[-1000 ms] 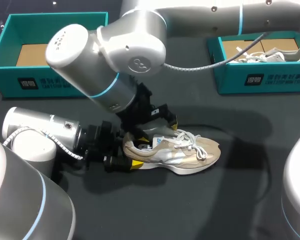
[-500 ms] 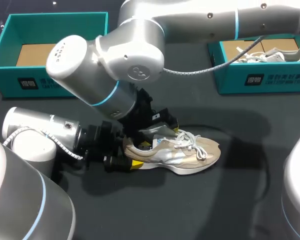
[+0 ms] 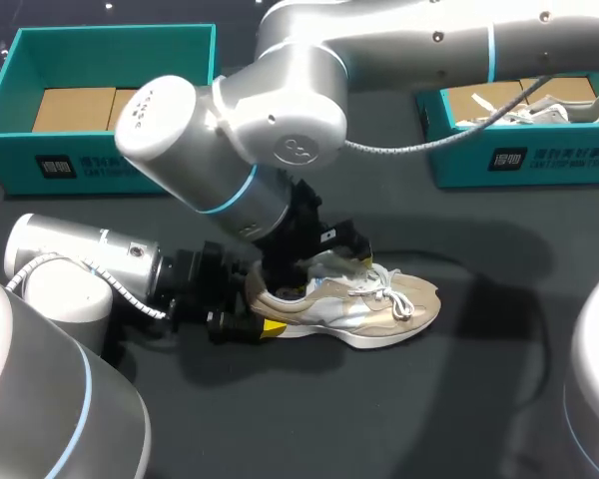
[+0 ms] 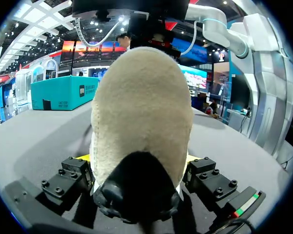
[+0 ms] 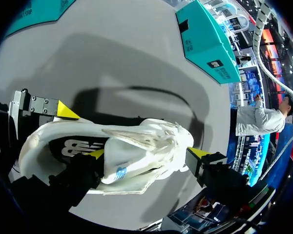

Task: Take the shoe out of the shoebox, open the shoe tongue, remove and reinsert the insole, then place the shoe into the shoebox

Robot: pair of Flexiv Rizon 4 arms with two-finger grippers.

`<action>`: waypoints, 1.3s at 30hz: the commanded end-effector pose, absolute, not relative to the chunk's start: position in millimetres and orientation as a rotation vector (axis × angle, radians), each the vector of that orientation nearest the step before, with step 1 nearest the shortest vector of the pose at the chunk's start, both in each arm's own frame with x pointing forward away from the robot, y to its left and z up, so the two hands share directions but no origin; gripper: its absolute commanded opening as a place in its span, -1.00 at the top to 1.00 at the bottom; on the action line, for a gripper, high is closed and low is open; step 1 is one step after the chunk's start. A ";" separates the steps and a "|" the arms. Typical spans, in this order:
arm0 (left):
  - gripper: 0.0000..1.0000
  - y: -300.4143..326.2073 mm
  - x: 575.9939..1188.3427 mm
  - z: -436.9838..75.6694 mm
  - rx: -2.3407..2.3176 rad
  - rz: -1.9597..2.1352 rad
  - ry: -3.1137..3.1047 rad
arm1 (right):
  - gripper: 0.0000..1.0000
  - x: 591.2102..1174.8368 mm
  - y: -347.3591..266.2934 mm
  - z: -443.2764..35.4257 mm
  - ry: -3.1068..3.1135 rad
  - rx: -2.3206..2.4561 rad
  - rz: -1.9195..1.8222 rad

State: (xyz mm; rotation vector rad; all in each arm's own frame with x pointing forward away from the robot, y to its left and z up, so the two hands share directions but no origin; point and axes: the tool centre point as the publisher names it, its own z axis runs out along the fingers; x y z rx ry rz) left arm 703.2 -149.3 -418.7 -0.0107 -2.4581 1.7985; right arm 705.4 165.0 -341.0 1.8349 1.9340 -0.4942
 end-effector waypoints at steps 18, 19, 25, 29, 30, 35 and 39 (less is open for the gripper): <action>1.00 -146.6 700.3 -420.6 -0.007 1.801 -2.460 | -1.00 689.5 173.2 -325.5 1.684 2.079 -0.533; 1.00 -146.6 700.3 -420.6 -0.007 1.801 -2.460 | -1.00 689.1 174.0 -324.4 1.685 2.079 -0.537; 1.00 -146.6 700.3 -420.6 -0.007 1.801 -2.460 | -0.36 686.4 176.1 -316.1 1.682 2.085 -0.572; 1.00 -146.6 700.3 -420.6 -0.007 1.801 -2.460 | 0.07 686.5 174.5 -312.0 1.686 2.088 -0.596; 1.00 -146.6 700.3 -420.6 -0.007 1.801 -2.460 | 0.11 687.0 173.7 -310.8 1.693 2.087 -0.603; 1.00 -146.6 700.3 -420.6 -0.007 1.801 -2.460 | 0.13 690.8 169.3 -306.9 1.739 2.074 -0.639; 1.00 -146.6 700.3 -420.6 -0.007 1.801 -2.460 | 0.17 694.1 164.8 -306.5 1.797 2.067 -0.666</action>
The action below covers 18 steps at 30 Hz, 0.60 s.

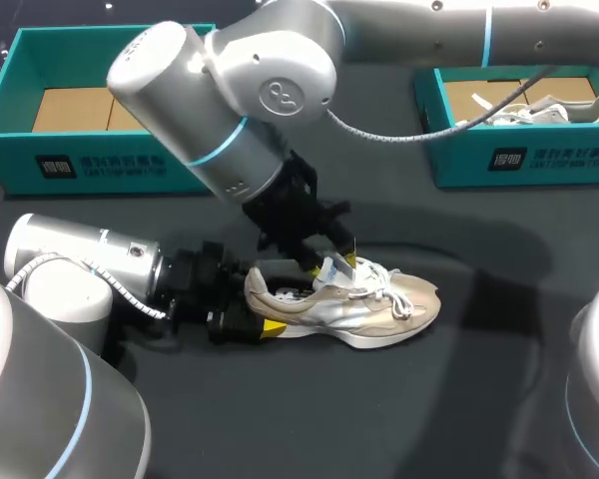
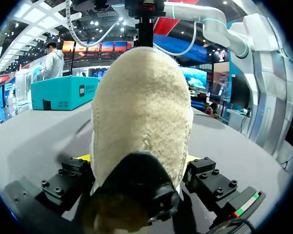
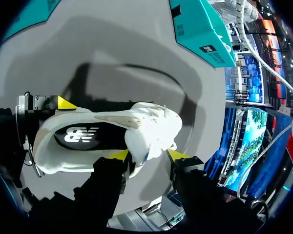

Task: Take the shoe out of the shoebox, open the shoe tongue, remove and reinsert the insole, then place the shoe into the shoebox

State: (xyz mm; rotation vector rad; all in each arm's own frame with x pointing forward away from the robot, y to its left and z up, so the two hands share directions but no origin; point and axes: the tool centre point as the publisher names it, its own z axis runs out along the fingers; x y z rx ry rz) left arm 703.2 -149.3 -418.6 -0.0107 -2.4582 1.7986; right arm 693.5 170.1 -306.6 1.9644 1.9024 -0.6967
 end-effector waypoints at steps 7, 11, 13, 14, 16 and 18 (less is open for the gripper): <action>1.00 -146.6 700.3 -420.6 -0.007 1.801 -2.460 | 1.00 696.6 151.8 -307.2 1.962 2.026 -0.652; 1.00 -146.6 700.3 -420.6 -0.007 1.801 -2.460 | 1.00 695.8 142.6 -305.0 2.077 1.972 -0.617; 1.00 -146.6 700.3 -420.6 -0.007 1.801 -2.460 | 1.00 696.1 137.3 -304.2 2.167 1.923 -0.564; 1.00 -146.6 700.3 -420.6 -0.007 1.801 -2.460 | 1.00 696.2 134.3 -303.1 2.224 1.895 -0.510; 1.00 -146.6 700.3 -420.6 -0.007 1.801 -2.460 | 1.00 697.2 129.4 -301.5 2.394 1.777 -0.370; 1.00 -146.6 700.3 -420.6 -0.007 1.801 -2.460 | 1.00 697.6 120.0 -302.1 2.433 1.837 -0.327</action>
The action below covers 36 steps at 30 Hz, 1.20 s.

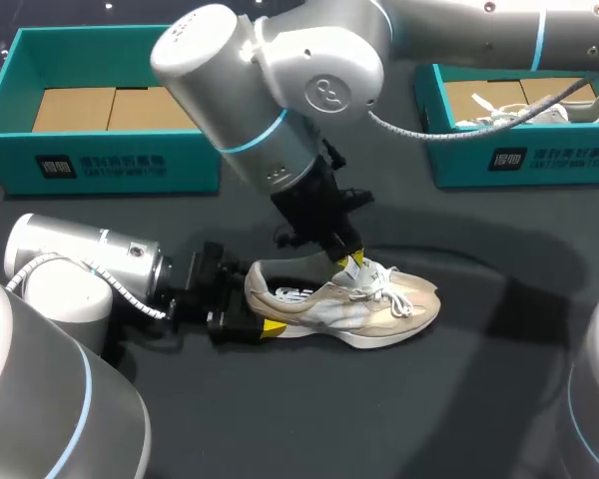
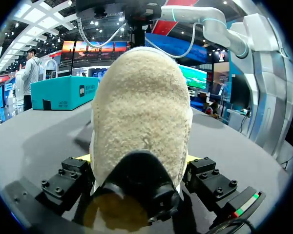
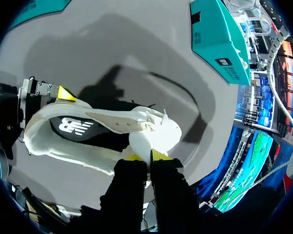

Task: Take the shoe out of the shoebox, open the shoe tongue, remove and reinsert the insole, then place the shoe into the shoebox

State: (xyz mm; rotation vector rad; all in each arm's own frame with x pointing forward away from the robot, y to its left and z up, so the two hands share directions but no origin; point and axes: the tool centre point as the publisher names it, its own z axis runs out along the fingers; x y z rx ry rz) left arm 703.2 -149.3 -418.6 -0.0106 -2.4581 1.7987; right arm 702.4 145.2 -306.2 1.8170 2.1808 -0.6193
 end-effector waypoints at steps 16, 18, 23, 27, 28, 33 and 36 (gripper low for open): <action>1.00 -146.6 700.3 -420.6 -0.007 1.801 -2.460 | 1.00 697.7 117.5 -302.4 2.443 1.825 -0.332; 1.00 -146.6 700.3 -420.6 -0.007 1.801 -2.460 | 1.00 697.8 108.3 -303.9 2.498 1.782 -0.290; 1.00 -146.6 700.3 -420.6 -0.007 1.801 -2.460 | 1.00 698.6 91.6 -312.0 2.611 1.629 -0.239; 1.00 -146.6 700.3 -420.6 -0.007 1.801 -2.460 | 1.00 701.2 78.2 -323.0 2.610 1.598 -0.237; 1.00 -146.6 700.3 -420.6 -0.007 1.801 -2.460 | 1.00 701.4 75.8 -325.2 2.619 1.592 -0.215; 1.00 -146.6 700.3 -420.6 -0.007 1.801 -2.460 | 1.00 700.0 65.8 -335.4 2.621 1.623 -0.198; 1.00 -146.6 700.3 -420.6 -0.007 1.801 -2.460 | 1.00 697.9 63.6 -338.1 2.616 1.627 -0.196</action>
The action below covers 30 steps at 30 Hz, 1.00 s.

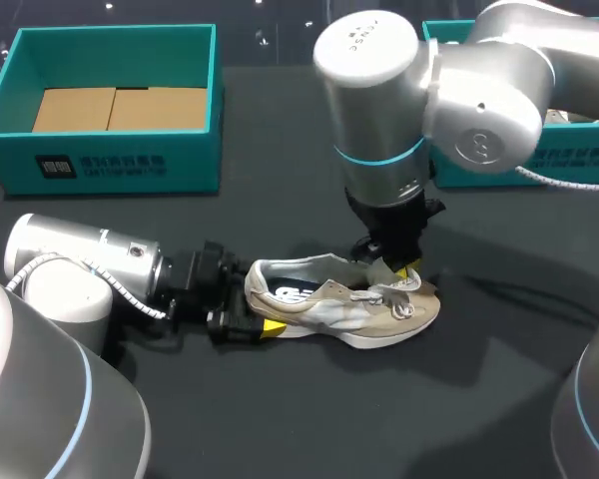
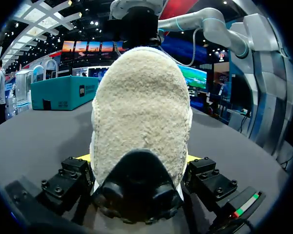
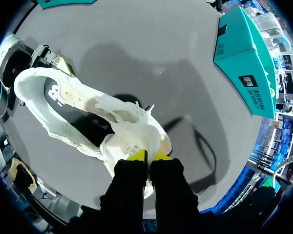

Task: Take the shoe out of the shoebox, open the shoe tongue, remove and reinsert the insole, then place the shoe into the shoebox

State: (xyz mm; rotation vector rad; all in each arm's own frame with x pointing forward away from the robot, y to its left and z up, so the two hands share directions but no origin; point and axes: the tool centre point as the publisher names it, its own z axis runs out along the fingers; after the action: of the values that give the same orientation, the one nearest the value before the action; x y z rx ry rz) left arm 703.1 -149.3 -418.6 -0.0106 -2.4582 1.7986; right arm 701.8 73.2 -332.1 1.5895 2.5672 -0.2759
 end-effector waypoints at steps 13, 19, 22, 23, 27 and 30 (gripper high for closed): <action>1.00 -146.6 700.3 -420.6 -0.007 1.801 -2.460 | 0.12 698.7 45.3 -352.9 2.537 1.745 -0.316; 1.00 -146.6 700.3 -420.6 -0.007 1.801 -2.460 | 0.12 703.9 40.6 -353.2 2.516 1.777 -0.383; 1.00 -146.6 700.3 -420.6 -0.007 1.801 -2.460 | 0.07 702.7 45.4 -335.5 2.484 1.775 -0.424; 1.00 -146.6 700.3 -420.6 -0.007 1.801 -2.460 | 0.05 702.0 47.2 -328.3 2.473 1.768 -0.437; 1.00 -146.6 700.3 -420.6 -0.007 1.801 -2.460 | 0.07 698.9 60.7 -291.4 2.439 1.719 -0.450; 1.00 -146.6 700.3 -420.6 -0.007 1.801 -2.460 | 0.09 696.9 72.2 -263.7 2.414 1.673 -0.463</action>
State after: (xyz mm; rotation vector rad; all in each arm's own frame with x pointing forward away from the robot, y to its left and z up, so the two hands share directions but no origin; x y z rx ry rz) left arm 703.1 -149.2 -418.6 -0.0104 -2.4583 1.7985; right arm 700.0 56.5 -300.8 1.7299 2.4747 -0.4051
